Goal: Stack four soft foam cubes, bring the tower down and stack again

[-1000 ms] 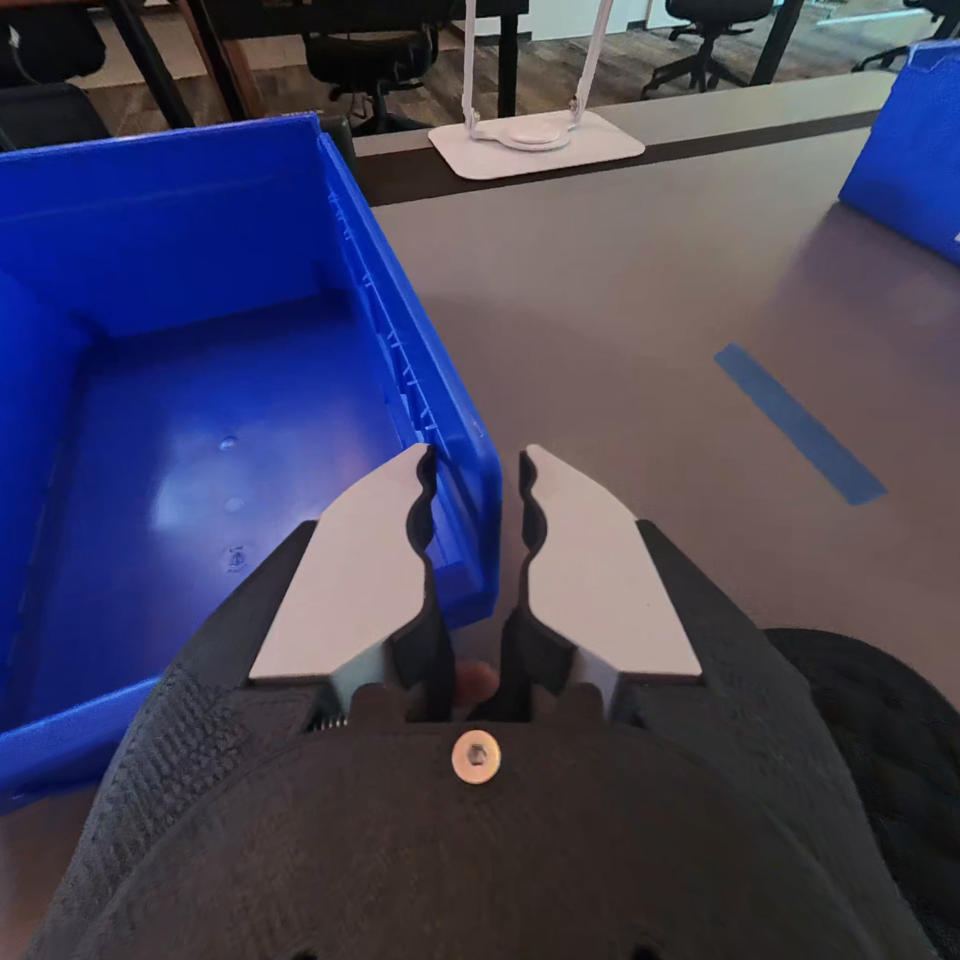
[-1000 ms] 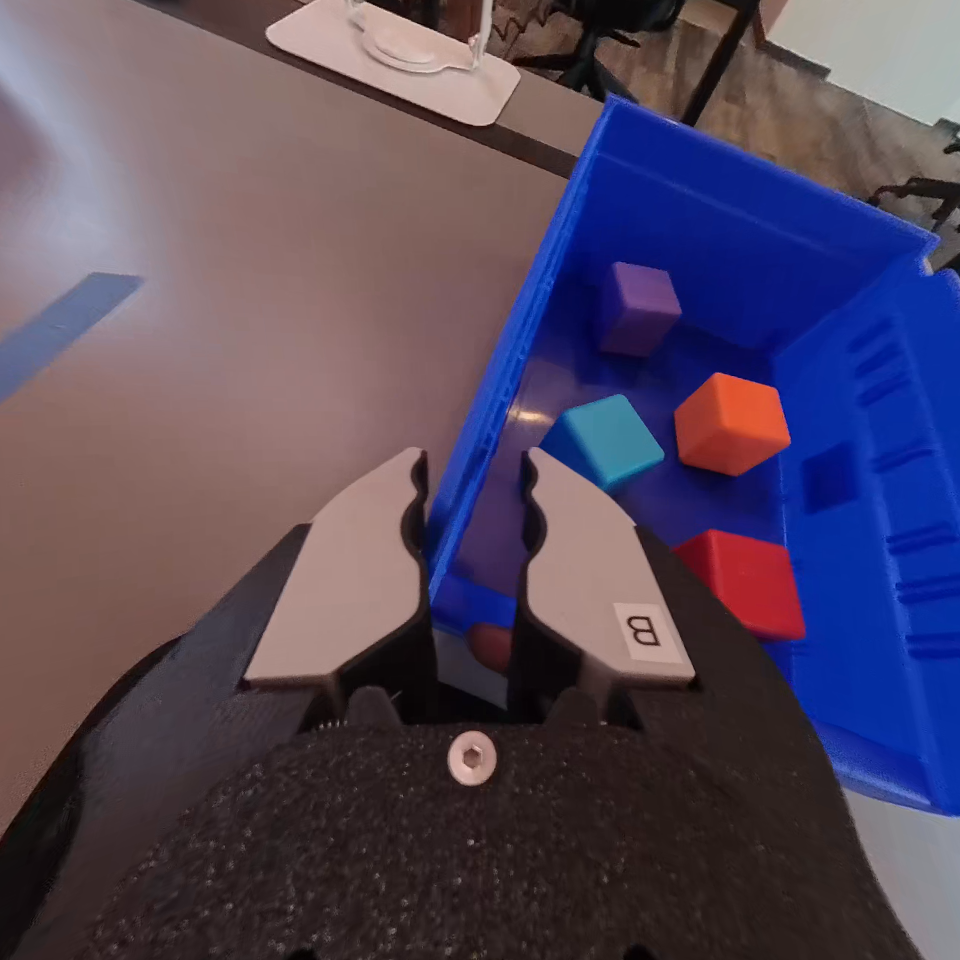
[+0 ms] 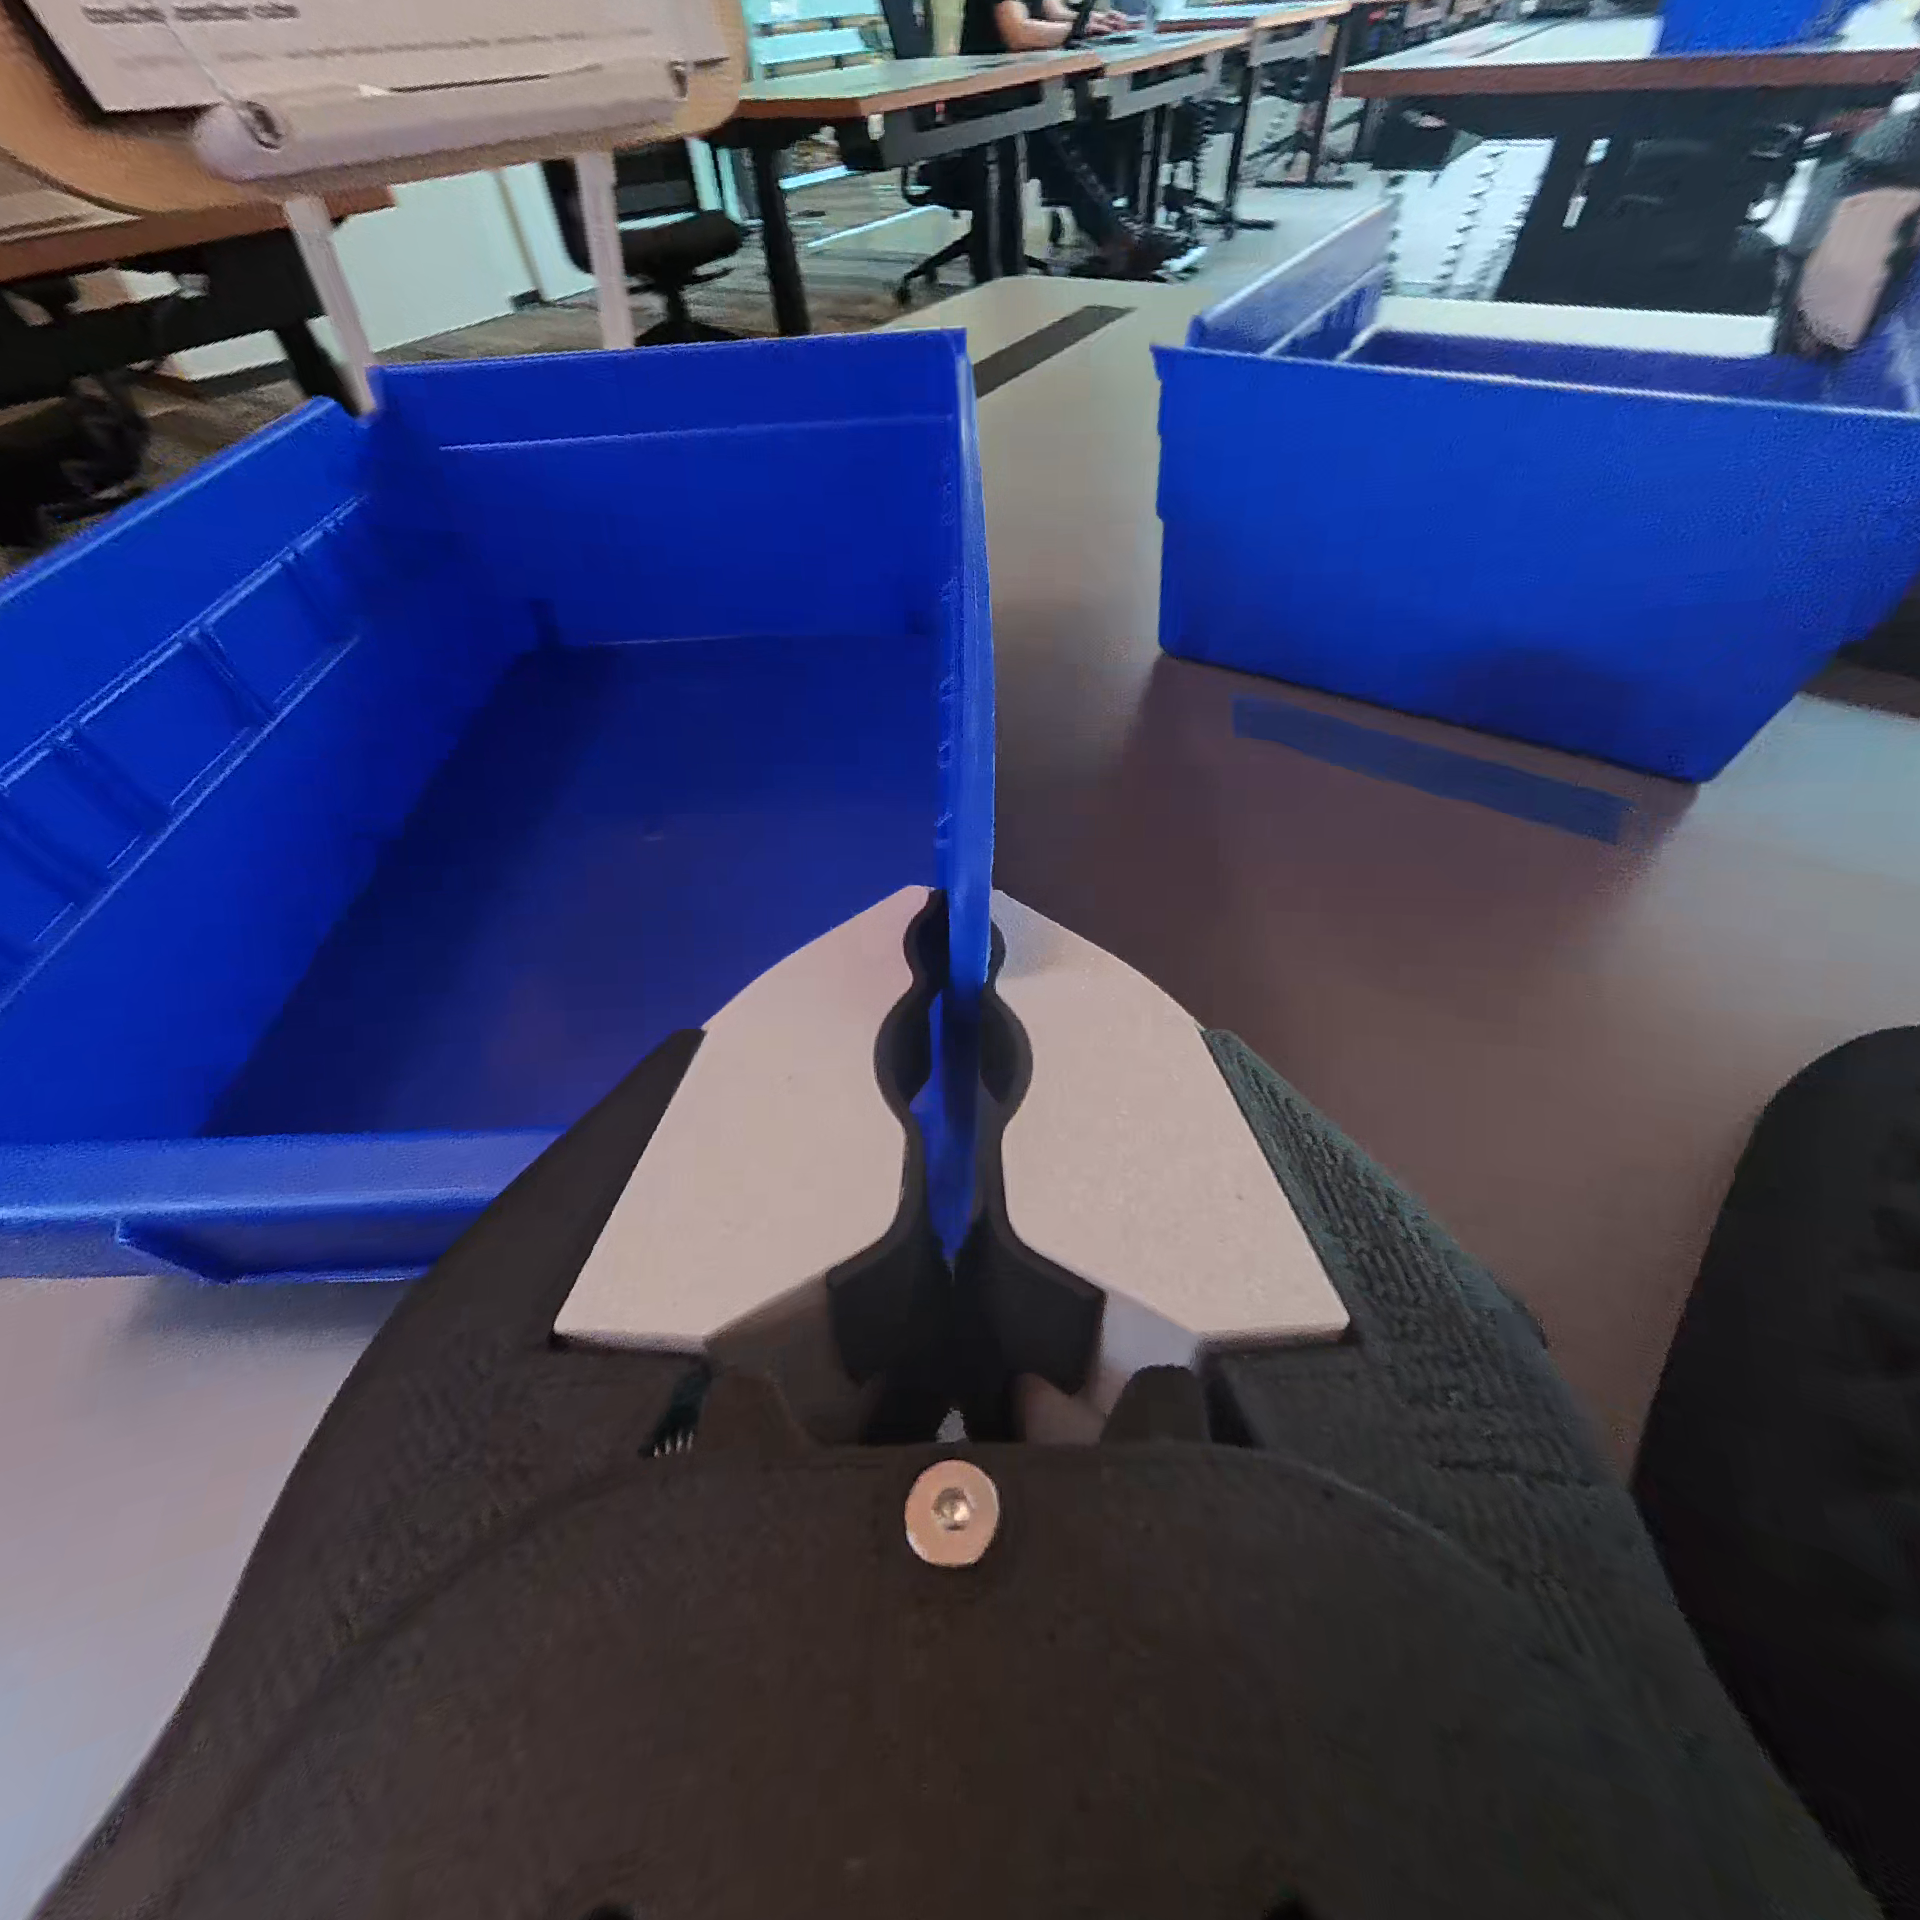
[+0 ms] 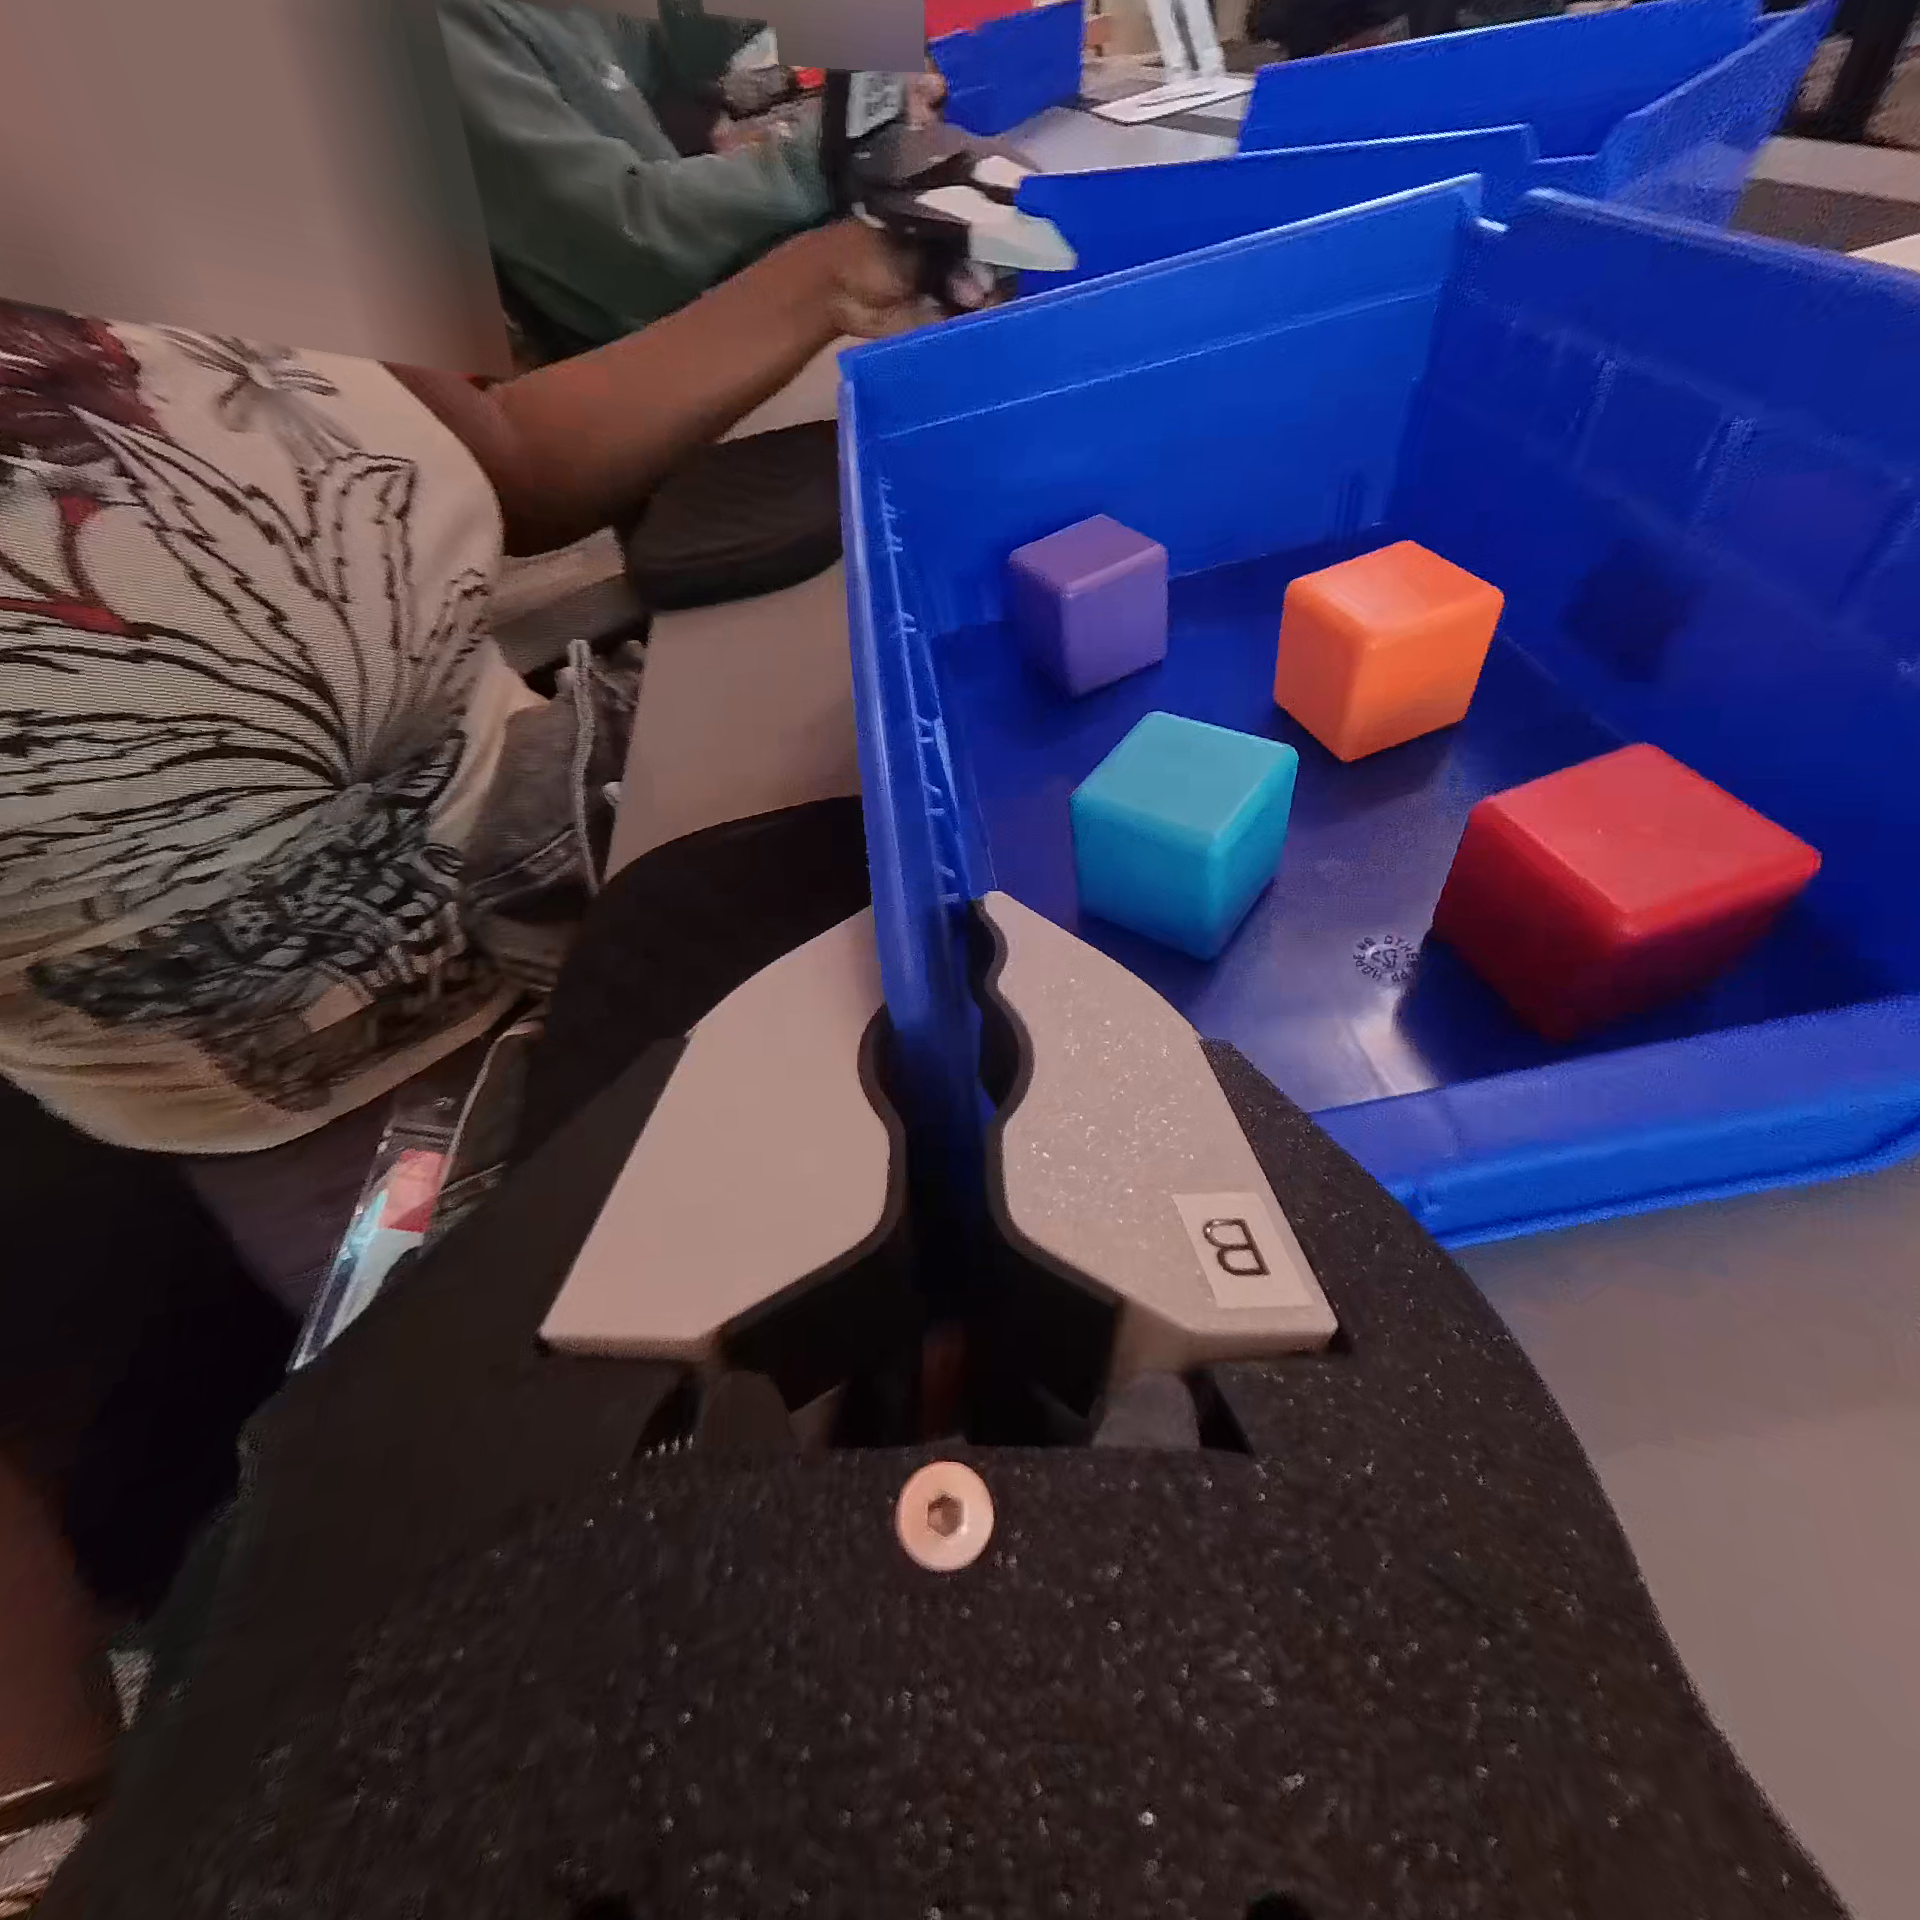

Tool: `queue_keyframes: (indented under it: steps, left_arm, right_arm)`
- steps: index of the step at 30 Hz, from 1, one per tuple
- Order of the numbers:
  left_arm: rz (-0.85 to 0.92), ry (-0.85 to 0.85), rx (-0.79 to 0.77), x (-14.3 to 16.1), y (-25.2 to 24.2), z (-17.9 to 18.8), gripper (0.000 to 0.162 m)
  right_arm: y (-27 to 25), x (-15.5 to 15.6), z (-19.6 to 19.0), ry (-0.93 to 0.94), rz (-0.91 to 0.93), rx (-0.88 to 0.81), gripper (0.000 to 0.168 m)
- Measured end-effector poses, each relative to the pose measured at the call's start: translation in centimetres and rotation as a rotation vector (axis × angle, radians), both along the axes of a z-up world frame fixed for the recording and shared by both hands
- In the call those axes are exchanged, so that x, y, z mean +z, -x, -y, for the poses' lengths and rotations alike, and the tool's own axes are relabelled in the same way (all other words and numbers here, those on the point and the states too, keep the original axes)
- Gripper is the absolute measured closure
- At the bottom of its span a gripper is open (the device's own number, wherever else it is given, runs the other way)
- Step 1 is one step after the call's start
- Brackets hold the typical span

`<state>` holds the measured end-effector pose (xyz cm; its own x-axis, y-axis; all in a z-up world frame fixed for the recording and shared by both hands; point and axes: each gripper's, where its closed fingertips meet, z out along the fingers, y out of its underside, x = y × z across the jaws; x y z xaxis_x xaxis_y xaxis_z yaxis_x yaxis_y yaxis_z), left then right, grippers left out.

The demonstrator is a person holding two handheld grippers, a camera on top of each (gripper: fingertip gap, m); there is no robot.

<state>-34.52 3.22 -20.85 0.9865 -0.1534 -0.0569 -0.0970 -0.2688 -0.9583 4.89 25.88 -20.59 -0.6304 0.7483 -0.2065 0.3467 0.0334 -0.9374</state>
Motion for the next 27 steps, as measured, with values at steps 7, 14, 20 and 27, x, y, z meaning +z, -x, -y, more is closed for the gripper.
queue_keyframes:
  steps: [7,14,20,27]
  left_arm:
    - [0.063,0.005,-0.187,0.0,0.4,-3.3,0.158]
    - [0.101,0.018,-0.318,0.0,1.0,-7.8,0.157]
    - [0.128,0.032,-0.386,-0.1,1.3,-11.1,0.157]
    - [0.065,0.121,-0.286,-0.5,2.7,-12.2,0.135]
  right_arm:
    - [1.8,0.1,2.2,0.007,-0.005,0.14,0.159]
    - [3.2,0.1,3.8,0.011,-0.007,0.201,0.157]
    - [4.9,0.1,6.0,0.011,-0.009,0.236,0.159]
    - [7.2,0.1,8.9,-0.098,-0.029,0.22,0.16]
